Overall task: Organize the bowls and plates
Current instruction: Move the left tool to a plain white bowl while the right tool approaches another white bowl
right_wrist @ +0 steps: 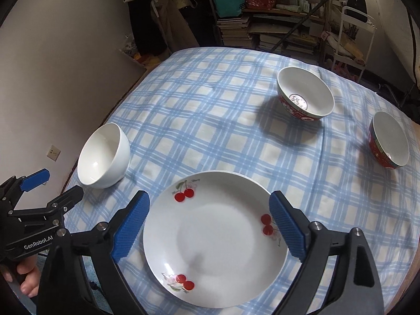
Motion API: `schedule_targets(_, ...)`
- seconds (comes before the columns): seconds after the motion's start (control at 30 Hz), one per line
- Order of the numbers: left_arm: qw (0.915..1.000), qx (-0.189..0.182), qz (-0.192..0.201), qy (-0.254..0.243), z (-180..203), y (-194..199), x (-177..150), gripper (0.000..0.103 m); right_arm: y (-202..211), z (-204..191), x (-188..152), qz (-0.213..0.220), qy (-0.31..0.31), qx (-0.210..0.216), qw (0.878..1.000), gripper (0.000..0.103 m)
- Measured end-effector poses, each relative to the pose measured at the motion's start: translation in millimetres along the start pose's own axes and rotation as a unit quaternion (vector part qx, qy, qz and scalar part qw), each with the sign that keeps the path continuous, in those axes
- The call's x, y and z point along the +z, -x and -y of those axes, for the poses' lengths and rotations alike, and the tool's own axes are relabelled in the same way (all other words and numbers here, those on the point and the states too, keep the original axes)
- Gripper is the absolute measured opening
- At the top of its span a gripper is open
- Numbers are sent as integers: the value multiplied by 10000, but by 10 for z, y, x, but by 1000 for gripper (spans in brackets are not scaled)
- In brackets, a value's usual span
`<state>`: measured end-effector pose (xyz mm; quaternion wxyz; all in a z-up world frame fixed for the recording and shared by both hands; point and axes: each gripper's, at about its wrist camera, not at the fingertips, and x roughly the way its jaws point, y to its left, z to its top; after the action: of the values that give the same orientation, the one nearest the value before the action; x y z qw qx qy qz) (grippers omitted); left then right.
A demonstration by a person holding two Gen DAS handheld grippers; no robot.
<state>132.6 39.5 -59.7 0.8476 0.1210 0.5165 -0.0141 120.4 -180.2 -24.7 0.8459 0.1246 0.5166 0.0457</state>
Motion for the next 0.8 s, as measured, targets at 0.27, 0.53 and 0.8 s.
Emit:
schedule_targets(0.27, 9977, -136, -395, 527, -540, -310, 162, 90, -204, -362, 241, -96, 262, 59, 9996, 97)
schedule_targets(0.53, 9934, -166, -677, 915, -808, -652, 258, 90, -415, -748, 467, -183, 494, 160, 9985, 97)
schedule_targets(0.8, 9870, -239, -868, 1330, -1047, -982, 222, 90, -748, -983, 555, -379, 526, 267, 9975, 97)
